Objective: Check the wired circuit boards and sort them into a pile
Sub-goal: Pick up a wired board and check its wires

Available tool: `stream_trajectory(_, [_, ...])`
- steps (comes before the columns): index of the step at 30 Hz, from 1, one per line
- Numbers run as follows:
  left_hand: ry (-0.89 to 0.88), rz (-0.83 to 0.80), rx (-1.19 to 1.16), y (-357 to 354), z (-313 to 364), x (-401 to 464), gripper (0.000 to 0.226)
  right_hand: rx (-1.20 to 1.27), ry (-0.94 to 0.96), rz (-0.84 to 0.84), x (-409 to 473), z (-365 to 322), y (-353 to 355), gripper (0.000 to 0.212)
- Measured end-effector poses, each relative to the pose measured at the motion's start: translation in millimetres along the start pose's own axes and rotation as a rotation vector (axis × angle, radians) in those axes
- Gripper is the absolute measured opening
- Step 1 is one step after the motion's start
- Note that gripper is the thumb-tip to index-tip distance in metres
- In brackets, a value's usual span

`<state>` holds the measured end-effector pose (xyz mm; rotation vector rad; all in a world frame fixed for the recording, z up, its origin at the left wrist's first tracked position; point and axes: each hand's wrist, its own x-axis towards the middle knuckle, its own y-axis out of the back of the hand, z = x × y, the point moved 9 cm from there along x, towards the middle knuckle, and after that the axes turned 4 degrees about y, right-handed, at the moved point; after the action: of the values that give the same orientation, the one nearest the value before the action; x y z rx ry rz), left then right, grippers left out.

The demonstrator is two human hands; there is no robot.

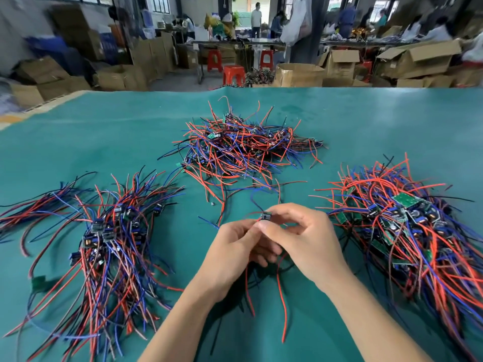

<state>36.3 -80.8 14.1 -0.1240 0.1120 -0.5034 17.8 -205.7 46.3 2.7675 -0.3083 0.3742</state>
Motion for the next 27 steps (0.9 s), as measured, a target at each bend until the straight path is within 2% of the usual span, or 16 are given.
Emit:
stream_trajectory(2, [0.015, -0.019, 0.017, -3.1, 0.9, -1.8, 0.034, 0.013, 0.044, 0.019, 1.6, -3.2, 3.7, 0.012])
stream_trajectory(5, [0.029, -0.094, 0.012, -9.2, 4.1, -4.4, 0.035, 0.13, 0.037, 0.018, 1.6, -6.2, 6.7, 0.011])
stream_trajectory(10, [0.046, -0.19, 0.004, -20.6, 7.6, -10.8, 0.035, 0.516, -0.147, 0.286, 4.6, 7.5, 36.6, 0.014])
stream_trajectory(13, [0.059, -0.196, 0.049, -22.9, 6.5, -11.8, 0.036, 0.642, -0.19, 0.429, 6.8, 7.9, 57.0, 0.012])
stream_trajectory(16, [0.057, -0.199, 0.06, -22.8, 9.5, -14.0, 0.036, 0.61, -0.067, 0.526, 8.6, -19.5, 79.7, 0.016])
stream_trajectory(18, [0.055, -0.213, 0.06, -23.1, 8.9, -14.8, 0.034, 0.448, 0.096, 0.554, 7.4, -59.3, 89.2, 0.015])
stream_trajectory(20, [0.05, -0.201, 0.062, -22.1, 7.1, -12.5, 0.029, 0.356, 0.275, 0.526, 6.7, -108.8, 80.3, 0.011])
stream_trajectory(22, [0.044, -0.187, 0.083, -21.8, 5.1, -10.7, 0.026, 0.382, 0.379, 0.444, 12.2, -147.7, 52.2, 0.011])
stream_trajectory(25, [0.029, -0.167, 0.093, -19.7, 5.0, -13.4, 0.047, 0.369, 0.304, 0.222, 30.9, -170.4, -24.7, 0.019])
stream_trajectory(27, [0.048, -0.057, 0.146, -3.9, -1.4, -15.4, 0.048, 0.275, 0.192, 0.058, 40.9, -165.4, -83.9, 0.031])
